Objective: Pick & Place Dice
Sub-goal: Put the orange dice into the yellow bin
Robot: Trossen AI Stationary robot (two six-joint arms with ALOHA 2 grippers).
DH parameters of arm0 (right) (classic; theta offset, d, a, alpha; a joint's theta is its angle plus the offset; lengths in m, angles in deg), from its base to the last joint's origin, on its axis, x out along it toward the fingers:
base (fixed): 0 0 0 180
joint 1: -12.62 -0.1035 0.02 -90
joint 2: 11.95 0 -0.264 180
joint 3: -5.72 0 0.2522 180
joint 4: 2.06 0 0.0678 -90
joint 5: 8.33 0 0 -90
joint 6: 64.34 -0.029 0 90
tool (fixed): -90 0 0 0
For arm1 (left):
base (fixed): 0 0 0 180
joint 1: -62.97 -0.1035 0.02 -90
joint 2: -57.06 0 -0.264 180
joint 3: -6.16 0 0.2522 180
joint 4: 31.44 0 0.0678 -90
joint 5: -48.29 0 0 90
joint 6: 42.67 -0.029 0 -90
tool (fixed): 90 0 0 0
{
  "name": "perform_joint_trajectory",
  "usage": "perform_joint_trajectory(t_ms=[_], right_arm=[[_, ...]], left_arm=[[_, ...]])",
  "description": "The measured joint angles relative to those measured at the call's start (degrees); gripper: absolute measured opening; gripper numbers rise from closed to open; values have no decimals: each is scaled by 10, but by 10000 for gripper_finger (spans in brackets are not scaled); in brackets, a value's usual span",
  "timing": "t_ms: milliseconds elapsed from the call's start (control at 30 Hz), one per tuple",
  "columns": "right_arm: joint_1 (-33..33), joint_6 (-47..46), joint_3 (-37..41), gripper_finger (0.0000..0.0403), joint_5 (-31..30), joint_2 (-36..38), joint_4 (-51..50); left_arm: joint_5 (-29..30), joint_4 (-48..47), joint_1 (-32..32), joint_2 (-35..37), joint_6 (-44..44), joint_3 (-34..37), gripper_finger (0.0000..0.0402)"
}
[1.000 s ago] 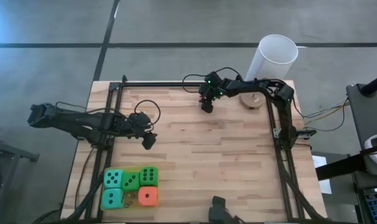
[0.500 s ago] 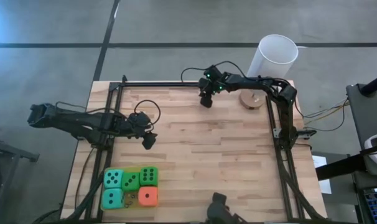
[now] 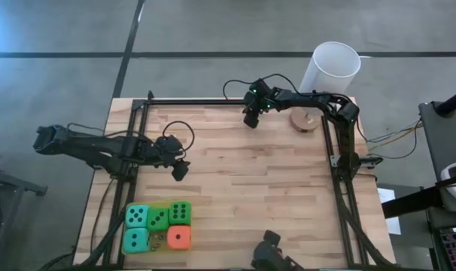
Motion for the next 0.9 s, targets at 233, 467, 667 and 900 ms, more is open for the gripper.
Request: perform_joint_trajectory(t_ms=[233, 467, 667, 900], right_arm=[[-2, -59, 0, 124, 1, 0, 27], [-2, -64, 6, 116, 0, 0, 23], [-4, -64, 7, 115, 1, 0, 23], [-4, -64, 7, 133, 1, 0, 18]], left_arm=[[0, 2, 0, 0, 0, 0, 276], [0, 4, 0, 0, 0, 0, 274], [0, 3, 0, 0, 0, 0, 275], [0, 3, 0, 0, 0, 0, 276]])
